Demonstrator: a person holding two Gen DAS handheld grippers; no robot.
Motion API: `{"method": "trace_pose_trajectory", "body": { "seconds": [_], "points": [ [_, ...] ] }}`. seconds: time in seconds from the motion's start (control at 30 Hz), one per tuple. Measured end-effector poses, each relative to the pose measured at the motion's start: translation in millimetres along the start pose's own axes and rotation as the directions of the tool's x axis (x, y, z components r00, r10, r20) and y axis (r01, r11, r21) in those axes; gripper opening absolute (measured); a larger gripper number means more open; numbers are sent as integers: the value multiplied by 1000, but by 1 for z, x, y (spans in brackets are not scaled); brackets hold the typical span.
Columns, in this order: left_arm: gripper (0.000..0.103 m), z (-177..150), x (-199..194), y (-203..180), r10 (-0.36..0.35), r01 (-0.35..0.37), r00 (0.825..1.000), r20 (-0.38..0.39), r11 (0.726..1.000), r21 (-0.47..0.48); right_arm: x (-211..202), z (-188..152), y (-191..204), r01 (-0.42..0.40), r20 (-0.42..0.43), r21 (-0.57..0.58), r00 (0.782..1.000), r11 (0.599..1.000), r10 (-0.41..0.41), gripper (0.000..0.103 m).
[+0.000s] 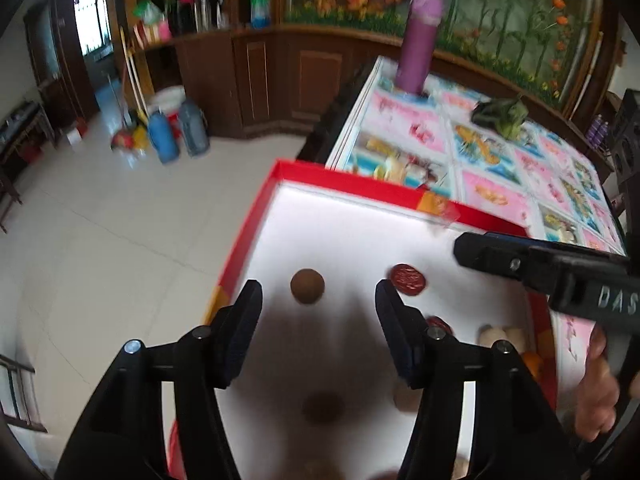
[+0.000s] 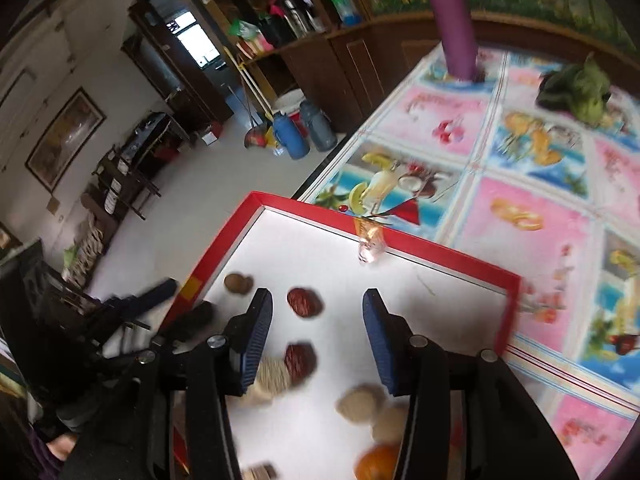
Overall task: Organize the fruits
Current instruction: 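Carry the ball and date over the white tray and open both grippers, then move both grippers back toward the last brown ball and date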
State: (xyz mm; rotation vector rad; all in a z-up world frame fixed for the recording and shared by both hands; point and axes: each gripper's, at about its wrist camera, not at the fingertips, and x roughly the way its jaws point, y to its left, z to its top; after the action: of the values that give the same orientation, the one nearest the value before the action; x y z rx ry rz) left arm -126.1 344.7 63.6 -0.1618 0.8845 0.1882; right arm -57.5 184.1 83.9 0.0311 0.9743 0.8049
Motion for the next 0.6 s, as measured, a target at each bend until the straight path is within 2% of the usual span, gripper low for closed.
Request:
{"method": "trace_pose_trajectory", "body": {
  "seconds": [0.1, 0.23, 0.33, 0.43, 0.6],
  "points": [
    [63, -13, -32, 3, 38, -39, 997, 61, 999, 9, -27, -16, 5, -1, 39, -59, 999, 998, 3, 46],
    [64, -39, -67, -1, 31, -33, 995, 91, 999, 23, -53, -38, 9, 25, 87, -111, 996, 994, -16, 48],
    [73, -63, -91, -16, 31, -37, 992, 123, 998, 49, -66, -57, 17, 4, 91, -132, 996, 991, 8, 49],
    [83, -84, -111, -32, 80, -88, 983, 168, 995, 41, -72, -75, 28, -9, 88, -152, 996, 988, 22, 49],
    [84, -109, -127, -46, 112, -117, 977, 179, 993, 17, -90, -108, 44, 17, 111, -187, 994, 982, 4, 49]
  ]
}}
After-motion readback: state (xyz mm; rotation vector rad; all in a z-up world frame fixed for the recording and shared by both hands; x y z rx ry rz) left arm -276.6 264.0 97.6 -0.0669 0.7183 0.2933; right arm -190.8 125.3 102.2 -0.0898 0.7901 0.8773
